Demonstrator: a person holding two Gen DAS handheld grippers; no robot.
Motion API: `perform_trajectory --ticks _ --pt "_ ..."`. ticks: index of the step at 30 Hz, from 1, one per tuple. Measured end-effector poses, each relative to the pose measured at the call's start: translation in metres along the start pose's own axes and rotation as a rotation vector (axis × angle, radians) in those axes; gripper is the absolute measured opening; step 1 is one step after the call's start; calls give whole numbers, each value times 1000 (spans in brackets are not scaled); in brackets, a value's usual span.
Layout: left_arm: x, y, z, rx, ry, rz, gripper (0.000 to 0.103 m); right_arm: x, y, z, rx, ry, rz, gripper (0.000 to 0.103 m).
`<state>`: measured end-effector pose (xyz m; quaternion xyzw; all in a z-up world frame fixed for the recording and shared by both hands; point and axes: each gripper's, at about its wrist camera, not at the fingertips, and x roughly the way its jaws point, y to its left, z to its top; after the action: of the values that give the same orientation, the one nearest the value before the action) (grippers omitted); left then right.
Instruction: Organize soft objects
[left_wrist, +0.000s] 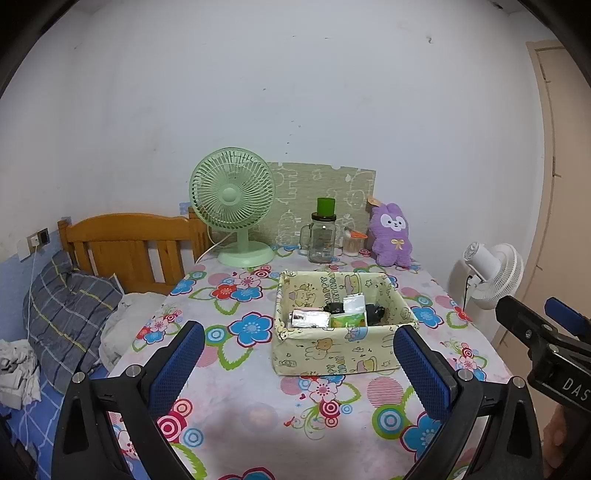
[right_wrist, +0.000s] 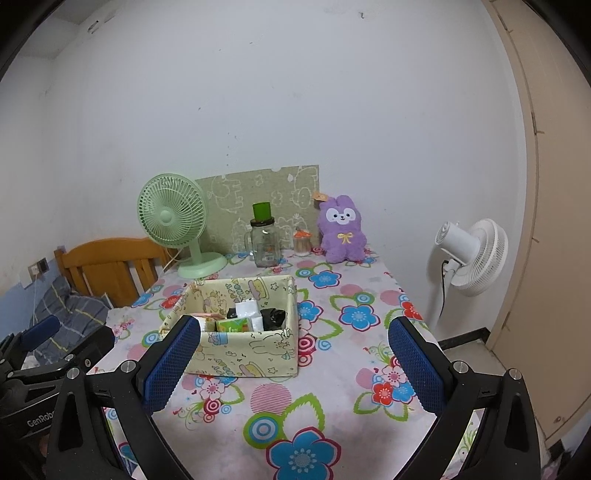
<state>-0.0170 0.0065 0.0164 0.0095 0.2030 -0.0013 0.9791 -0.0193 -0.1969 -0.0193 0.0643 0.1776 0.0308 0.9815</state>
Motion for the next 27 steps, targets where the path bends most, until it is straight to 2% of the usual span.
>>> perform_trajectory --ticks 27 --pt "4 -3 2 1 6 6 103 4 3 1 6 10 19 103"
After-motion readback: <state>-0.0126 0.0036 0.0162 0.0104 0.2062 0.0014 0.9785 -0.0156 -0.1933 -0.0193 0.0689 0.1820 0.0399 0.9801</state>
